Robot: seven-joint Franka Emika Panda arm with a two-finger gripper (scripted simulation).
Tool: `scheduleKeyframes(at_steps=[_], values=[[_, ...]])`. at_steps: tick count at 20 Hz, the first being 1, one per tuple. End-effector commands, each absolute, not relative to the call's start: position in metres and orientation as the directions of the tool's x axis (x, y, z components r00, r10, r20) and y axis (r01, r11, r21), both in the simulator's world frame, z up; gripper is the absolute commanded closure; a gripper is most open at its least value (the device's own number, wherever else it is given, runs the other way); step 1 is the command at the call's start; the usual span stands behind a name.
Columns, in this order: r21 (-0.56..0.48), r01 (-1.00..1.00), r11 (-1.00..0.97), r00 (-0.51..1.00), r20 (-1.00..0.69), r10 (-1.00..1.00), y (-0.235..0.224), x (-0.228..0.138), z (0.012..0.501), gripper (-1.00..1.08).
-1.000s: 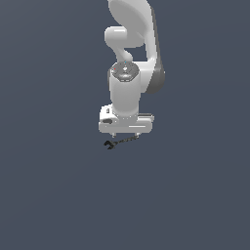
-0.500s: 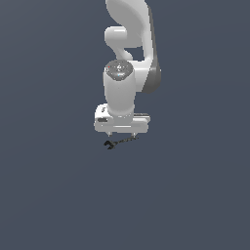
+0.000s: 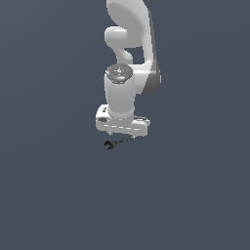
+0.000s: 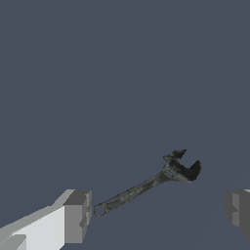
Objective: Pick up the object and move it to a goal position.
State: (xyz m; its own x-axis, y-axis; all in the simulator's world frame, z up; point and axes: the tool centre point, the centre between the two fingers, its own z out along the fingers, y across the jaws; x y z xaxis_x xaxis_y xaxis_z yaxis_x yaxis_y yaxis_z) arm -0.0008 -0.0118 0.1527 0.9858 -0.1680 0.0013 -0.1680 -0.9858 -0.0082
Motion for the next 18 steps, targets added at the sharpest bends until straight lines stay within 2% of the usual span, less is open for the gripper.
scheduleKeyframes(at_steps=[1, 18], values=[[-0.010, -0.219, -0.976, 0.976, 0.000, -0.219, -0.011, -0.003, 0.148, -0.92], [-0.013, -0.645, -0.764, 0.765, -0.014, -0.644, -0.008, -0.022, 0.106, -0.92]])
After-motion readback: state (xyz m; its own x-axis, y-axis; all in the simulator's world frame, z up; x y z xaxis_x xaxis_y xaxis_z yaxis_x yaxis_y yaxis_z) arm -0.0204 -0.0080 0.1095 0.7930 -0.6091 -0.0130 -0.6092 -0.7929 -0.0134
